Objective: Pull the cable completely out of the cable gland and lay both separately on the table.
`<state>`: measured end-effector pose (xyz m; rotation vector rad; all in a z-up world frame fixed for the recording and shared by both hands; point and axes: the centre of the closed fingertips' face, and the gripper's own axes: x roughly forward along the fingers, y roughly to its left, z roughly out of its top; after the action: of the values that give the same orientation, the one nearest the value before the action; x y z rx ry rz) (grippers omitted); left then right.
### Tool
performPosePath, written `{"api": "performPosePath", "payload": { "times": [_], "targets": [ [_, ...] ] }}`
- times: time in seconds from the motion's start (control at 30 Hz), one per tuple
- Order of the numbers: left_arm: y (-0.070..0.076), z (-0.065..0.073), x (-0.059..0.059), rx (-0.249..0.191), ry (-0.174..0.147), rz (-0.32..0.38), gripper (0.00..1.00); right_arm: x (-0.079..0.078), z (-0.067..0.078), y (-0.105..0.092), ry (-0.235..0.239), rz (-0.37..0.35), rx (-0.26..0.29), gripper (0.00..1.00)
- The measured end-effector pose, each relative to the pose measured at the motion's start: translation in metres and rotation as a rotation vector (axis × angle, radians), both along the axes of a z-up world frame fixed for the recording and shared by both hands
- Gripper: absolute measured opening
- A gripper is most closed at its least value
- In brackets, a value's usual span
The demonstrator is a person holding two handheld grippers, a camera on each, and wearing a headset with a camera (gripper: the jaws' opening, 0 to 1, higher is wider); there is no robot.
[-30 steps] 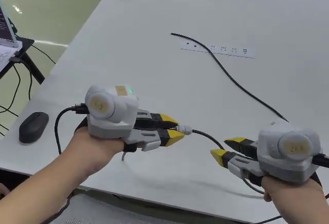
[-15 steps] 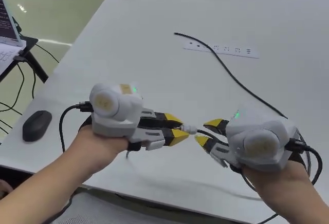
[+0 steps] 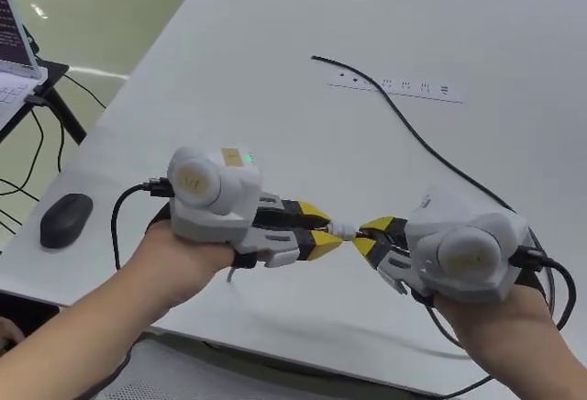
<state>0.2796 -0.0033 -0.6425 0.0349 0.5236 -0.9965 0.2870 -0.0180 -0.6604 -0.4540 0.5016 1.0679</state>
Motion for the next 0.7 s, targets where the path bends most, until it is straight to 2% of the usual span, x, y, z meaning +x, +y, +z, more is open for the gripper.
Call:
{"api": "performPosePath", "payload": {
  "times": [0.17,0.27,0.4,0.5,0.6,0.7],
  "targets": [
    [-0.003,0.0,0.0,0.003,-0.007,-0.003,0.15,0.0,-0.001,-0.003,-0.013,0.002,0.007,0.02],
    [-0.003,0.0,0.001,0.0,-0.01,-0.001,0.15,0.002,0.0,-0.004,0.053,-0.041,0.072,0.02],
    [-0.004,0.001,0.004,-0.004,-0.014,0.006,0.15,0.006,0.0,-0.008,0.043,-0.057,0.077,0.02],
    [-0.006,0.0,0.005,-0.001,-0.014,0.006,0.15,0.008,-0.004,-0.013,0.077,-0.09,0.101,0.02],
    [-0.007,-0.001,0.006,0.0,-0.013,0.008,0.15,0.01,-0.007,-0.02,0.077,-0.106,0.096,0.01],
    [-0.007,0.0,0.007,-0.003,-0.015,0.01,0.15,0.013,-0.012,-0.029,0.097,-0.141,0.102,0.01]
  ]
}}
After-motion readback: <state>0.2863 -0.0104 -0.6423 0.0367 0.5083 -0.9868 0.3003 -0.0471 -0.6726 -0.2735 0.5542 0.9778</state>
